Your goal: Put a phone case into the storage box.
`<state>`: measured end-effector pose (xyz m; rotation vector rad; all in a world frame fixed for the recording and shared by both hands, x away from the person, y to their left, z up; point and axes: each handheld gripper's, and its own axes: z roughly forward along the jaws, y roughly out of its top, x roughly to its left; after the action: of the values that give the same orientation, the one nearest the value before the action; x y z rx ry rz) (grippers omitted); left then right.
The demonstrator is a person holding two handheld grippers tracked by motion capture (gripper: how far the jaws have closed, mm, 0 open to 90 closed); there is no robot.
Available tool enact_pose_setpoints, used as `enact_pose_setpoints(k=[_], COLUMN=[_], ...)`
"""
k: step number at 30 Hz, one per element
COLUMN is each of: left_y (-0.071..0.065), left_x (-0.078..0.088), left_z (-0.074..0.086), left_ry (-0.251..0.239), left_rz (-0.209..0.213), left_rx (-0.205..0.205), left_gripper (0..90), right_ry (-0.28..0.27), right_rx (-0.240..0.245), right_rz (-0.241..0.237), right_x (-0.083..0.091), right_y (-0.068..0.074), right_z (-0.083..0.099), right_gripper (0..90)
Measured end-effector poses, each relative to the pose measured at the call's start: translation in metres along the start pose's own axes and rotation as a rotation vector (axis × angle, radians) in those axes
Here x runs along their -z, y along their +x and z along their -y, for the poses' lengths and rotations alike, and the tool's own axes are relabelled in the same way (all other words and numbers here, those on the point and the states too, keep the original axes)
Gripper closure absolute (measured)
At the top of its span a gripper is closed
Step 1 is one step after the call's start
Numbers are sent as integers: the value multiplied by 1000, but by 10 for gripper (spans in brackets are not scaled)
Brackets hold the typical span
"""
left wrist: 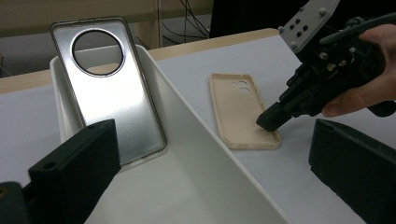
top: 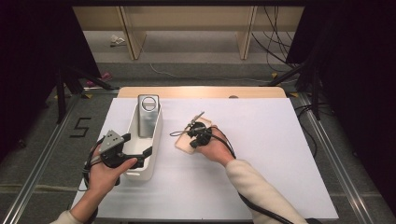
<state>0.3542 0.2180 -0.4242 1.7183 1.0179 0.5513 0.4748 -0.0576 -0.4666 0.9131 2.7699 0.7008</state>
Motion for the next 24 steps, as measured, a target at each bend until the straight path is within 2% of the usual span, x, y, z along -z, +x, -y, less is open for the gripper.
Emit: enact_pose_setpoints(k=[7,12,18,20,21,24], left_y=[-1,-2,-3,-3,-3,-3], left_x=[0,0,0,0,0,0], left_z=[0,0,0,0,0,0], left_ry=[2,2,2,1,0,0], left_rz=[4,6,7,8,8,10], left_rx=[-5,-9,-11,-10,-9,-12], left_gripper=[16,16,16,17,17,17], right_ry=[31,41,36,23,24,14], right_rx=[20,16,10,13,22,113], right_rz=[19,32,31,28,24,40], right_x=[13,20,22,23,24,30], right_y=[-10,-18,-21,-20,-20,-16], right_z=[20,31,36,35,35,32], right_gripper=[900,900,900,865,832,757])
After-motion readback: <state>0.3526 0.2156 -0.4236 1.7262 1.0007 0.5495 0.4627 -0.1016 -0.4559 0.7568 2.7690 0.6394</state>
